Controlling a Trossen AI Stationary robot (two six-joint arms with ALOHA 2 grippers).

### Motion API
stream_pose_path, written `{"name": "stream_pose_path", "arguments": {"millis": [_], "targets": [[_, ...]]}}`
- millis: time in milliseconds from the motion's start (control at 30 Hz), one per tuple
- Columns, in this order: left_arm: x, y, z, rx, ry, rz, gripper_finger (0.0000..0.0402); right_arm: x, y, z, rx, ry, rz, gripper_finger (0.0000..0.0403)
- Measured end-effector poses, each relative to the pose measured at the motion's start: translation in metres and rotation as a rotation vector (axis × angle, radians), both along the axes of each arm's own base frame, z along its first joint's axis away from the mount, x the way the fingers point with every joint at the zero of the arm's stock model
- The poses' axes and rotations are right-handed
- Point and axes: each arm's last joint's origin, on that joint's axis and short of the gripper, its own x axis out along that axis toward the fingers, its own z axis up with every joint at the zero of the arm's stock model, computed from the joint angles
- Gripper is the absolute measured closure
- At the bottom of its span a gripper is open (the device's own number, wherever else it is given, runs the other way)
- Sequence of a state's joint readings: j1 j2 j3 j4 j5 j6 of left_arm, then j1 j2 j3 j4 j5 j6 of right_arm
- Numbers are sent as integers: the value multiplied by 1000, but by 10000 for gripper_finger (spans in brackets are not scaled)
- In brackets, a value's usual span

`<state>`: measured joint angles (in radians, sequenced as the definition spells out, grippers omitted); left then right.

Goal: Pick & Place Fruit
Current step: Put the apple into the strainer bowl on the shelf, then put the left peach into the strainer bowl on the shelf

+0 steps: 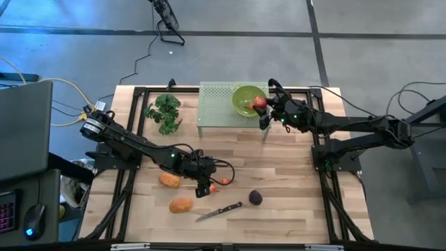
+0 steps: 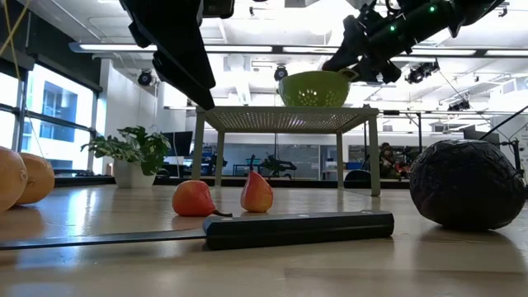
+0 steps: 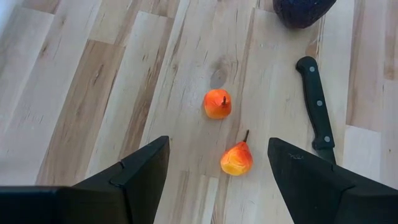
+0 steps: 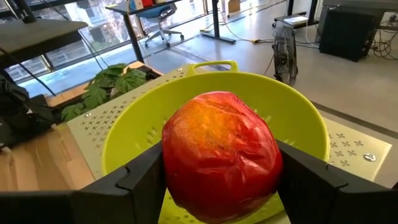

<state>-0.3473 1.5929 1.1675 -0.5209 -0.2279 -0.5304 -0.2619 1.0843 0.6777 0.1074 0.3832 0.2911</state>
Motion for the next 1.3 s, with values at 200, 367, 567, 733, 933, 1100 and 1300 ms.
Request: {"name": "stream_pose_path", "arguments": {"millis": [200,367,567,733,933,1100,1300], "targets": [[0,0,0,0,0,0,132,0,0,0,15,-12,-5,156],[0,0,0,2,-1,1,132,0,1,0,28,-16,17,139],[0,0,0,3,-1,1,132,0,0,0,43,-26,8,83],[0,0,0,3,-1,1,132,0,0,0,31,-25,12,62],[0,0,0,3,-1,1,132,1,1,3,14,-47,26,59],[0,0,0,4,2,0,132,2,1,5,12,-67,41,59],[-1,-1,0,-21,15,-35,132,-3,5,12,-17,-83,58,59]]}}
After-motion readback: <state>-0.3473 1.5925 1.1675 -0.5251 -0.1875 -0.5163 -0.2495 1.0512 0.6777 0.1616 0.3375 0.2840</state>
